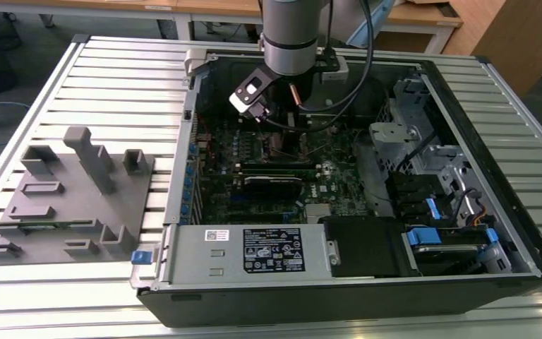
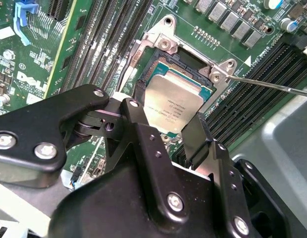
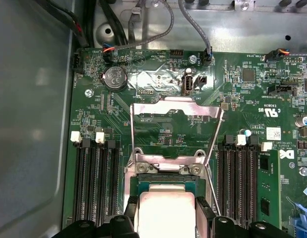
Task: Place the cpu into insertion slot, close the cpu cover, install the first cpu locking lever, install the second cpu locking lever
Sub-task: 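Place the cpu into insertion slot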
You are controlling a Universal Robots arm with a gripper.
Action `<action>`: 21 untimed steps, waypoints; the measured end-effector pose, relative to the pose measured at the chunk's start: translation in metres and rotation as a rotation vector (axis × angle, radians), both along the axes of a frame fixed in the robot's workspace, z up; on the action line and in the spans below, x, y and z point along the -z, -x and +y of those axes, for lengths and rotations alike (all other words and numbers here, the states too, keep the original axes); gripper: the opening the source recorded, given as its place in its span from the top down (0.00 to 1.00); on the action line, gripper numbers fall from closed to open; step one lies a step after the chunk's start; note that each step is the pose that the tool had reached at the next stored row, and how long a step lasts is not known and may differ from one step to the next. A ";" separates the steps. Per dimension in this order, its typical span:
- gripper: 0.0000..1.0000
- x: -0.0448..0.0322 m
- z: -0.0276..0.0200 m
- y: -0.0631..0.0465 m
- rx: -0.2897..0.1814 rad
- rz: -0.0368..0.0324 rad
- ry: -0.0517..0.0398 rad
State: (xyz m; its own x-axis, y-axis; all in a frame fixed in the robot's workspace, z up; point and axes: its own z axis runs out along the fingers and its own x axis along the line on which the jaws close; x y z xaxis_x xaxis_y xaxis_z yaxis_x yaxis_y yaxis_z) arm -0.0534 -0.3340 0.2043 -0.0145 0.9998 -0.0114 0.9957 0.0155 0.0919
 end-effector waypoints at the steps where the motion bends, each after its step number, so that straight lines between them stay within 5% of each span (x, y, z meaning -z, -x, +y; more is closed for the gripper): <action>1: 0.46 0.0001 0.0000 0.000 0.000 -0.0001 -0.0002; 21: 0.46 0.0014 -0.0006 -0.001 -0.001 -0.0030 -0.0035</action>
